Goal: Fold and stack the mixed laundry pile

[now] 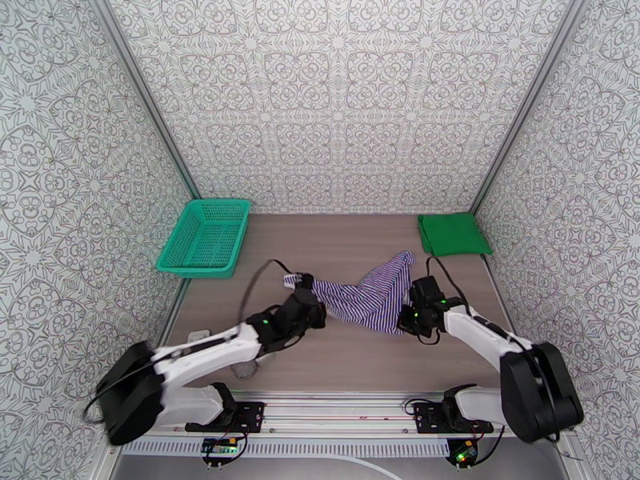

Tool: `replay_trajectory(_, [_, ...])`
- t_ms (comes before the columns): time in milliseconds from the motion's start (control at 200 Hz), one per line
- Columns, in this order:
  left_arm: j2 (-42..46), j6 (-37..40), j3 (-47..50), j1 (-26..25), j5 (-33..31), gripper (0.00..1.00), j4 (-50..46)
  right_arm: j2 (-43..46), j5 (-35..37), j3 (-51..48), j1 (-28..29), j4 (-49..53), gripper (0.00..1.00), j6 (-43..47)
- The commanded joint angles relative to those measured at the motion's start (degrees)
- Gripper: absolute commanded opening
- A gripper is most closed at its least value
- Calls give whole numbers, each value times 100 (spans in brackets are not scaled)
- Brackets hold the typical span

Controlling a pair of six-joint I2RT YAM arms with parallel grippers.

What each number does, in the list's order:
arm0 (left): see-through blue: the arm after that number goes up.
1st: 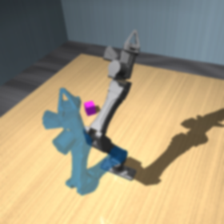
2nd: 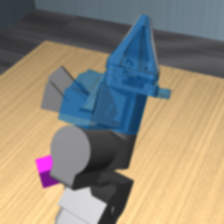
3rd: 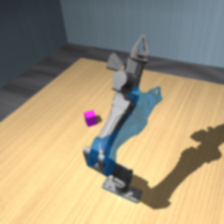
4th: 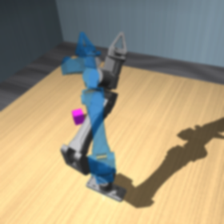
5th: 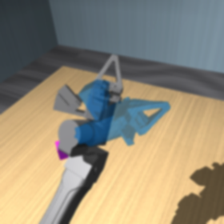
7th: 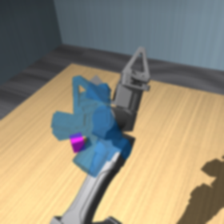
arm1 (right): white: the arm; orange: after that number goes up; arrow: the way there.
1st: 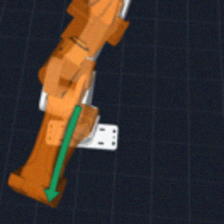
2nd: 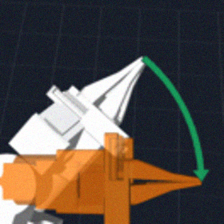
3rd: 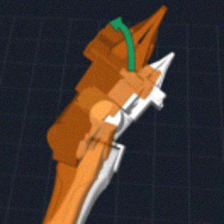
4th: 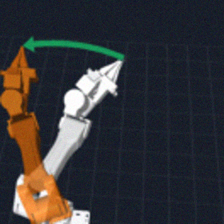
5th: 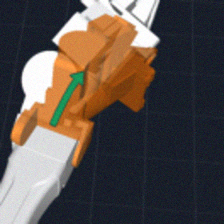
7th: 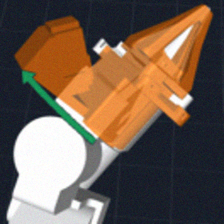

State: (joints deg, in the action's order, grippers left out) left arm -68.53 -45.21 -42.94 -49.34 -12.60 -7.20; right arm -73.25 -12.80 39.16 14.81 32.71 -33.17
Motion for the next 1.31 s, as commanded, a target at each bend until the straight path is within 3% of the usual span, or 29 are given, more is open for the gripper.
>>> replay_trajectory(0, [612, 792, -849, 172, -531, 0, -251, 382, 197, 451, 31, 339, 0, 258])
replay_trajectory(100, [549, 1086, -1456, 566, -498, 0, -662, 439, 49, 673, 31, 534, 0, 391])
replay_trajectory(200, [71, 1119, -1857, 1273, -79, 0, -720, 418, -72, 809, 29, 623, 0, 477])
replay_trajectory(395, [-1841, 1146, -2683, 2525, 907, 3, -270, 213, -293, 821, 30, 661, 0, 570])
replay_trajectory(455, [-2507, 1155, -3022, 2796, 1142, 14, -349, 142, -319, 805, 30, 707, 0, 607])
replay_trajectory(600, [-3474, 1316, -3382, 3086, 1155, 55, -803, 183, -443, 593, 31, 655, 0, 554])
replay_trajectory(715, [-3218, 1461, -2945, 3163, 1027, 82, -1004, 241, -442, 419, 29, 616, 0, 513])
replay_trajectory(830, [-2498, 1591, -2234, 3161, 825, 96, -1425, 259, -313, 309, 31, 632, 3, 512])
replay_trajectory(985, [-1470, 1455, -1127, 2880, 642, 96, -2104, 309, -51, 221, 23, 706, 17, 489])
replay_trajectory(1130, [-943, 1269, -475, 2664, 416, 86, -2681, 406, 110, 56, 13, 728, 36, 388])
replay_trajectory(1215, [-805, 1300, -203, 2698, 597, 76, -2761, 477, -5, -112, -29, 657, 41, 276])
replay_trajectory(1300, [-793, 1370, -87, 2706, 592, 75, -3003, 538, -195, -310, -83, 583, 44, 148])
